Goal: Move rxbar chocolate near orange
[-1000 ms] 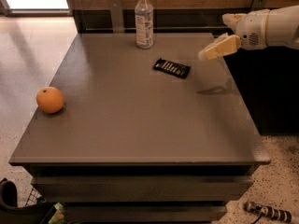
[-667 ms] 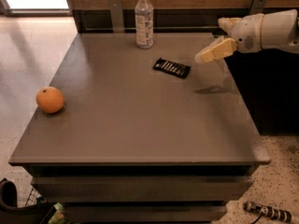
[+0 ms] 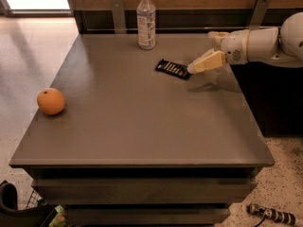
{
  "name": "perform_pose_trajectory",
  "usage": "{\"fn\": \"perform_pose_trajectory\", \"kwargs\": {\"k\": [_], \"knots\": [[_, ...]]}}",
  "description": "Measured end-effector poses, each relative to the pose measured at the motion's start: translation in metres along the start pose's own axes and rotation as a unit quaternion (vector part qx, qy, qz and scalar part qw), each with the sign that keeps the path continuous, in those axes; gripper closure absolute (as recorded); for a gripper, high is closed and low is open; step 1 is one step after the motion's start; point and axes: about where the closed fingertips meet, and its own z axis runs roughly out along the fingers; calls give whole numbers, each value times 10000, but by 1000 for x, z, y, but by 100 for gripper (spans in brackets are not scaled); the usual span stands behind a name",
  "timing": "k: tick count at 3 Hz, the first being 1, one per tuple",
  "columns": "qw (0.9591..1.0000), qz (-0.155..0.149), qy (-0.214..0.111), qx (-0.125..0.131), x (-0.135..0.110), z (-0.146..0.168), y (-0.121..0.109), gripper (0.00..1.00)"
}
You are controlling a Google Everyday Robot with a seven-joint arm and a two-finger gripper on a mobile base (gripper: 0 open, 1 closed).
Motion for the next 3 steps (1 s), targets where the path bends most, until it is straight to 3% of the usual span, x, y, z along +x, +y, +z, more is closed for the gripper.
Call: {"fn": "perform_pose_trajectory", "kwargs": {"k": [3], "knots": [[9995, 96, 251, -136, 35, 61, 0, 0]]}}
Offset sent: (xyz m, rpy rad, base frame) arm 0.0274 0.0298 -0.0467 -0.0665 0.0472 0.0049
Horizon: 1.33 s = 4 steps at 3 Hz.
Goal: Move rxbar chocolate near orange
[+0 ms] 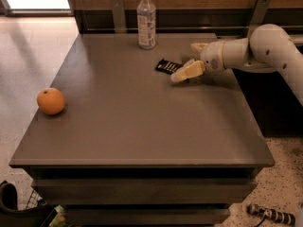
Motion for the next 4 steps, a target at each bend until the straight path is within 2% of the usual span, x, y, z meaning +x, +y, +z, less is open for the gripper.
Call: {"fn": "perform_pose_trajectory", "kwargs": {"k": [1, 2, 3, 4], "knots": [[9999, 65, -101, -25, 11, 18, 6, 0], [9998, 132, -161, -81, 22, 31, 18, 26], [9998, 132, -161, -82, 16, 28, 18, 55], [9998, 132, -161, -82, 12, 27, 17, 78]]}}
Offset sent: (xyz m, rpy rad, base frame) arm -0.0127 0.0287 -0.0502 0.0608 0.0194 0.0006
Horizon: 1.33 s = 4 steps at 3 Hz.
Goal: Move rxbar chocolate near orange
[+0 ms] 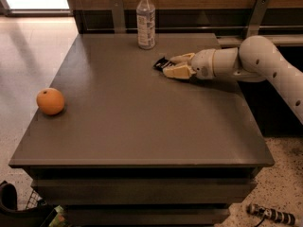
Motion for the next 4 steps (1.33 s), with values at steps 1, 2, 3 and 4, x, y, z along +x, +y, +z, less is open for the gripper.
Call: {"fn": "perform_pose_trajectory", "kwargs": {"k": [1, 2, 3, 4], "knots": [[10000, 0, 0, -2, -1, 0, 0, 100], [10000, 0, 0, -2, -2, 0, 0, 100], [10000, -1, 1, -2, -2, -1, 0, 100], [10000, -1, 1, -2, -2, -1, 0, 100]]}}
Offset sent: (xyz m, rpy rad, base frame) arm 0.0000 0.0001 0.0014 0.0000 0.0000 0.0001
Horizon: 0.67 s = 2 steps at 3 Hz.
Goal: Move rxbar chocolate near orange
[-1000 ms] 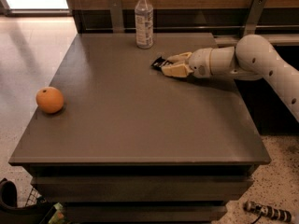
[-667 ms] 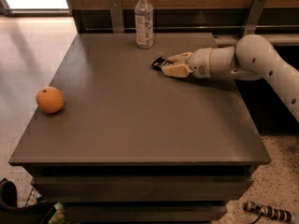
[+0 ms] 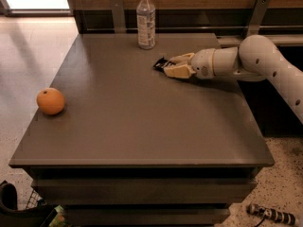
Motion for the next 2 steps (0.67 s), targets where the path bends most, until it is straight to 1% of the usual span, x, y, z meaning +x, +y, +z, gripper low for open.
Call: {"fn": "perform_pose_trajectory", "kwargs": {"k": [1, 2], "knots": [[10000, 0, 0, 0, 0, 0, 0, 100], [9998, -116, 119, 80, -14, -11, 5, 100]]}}
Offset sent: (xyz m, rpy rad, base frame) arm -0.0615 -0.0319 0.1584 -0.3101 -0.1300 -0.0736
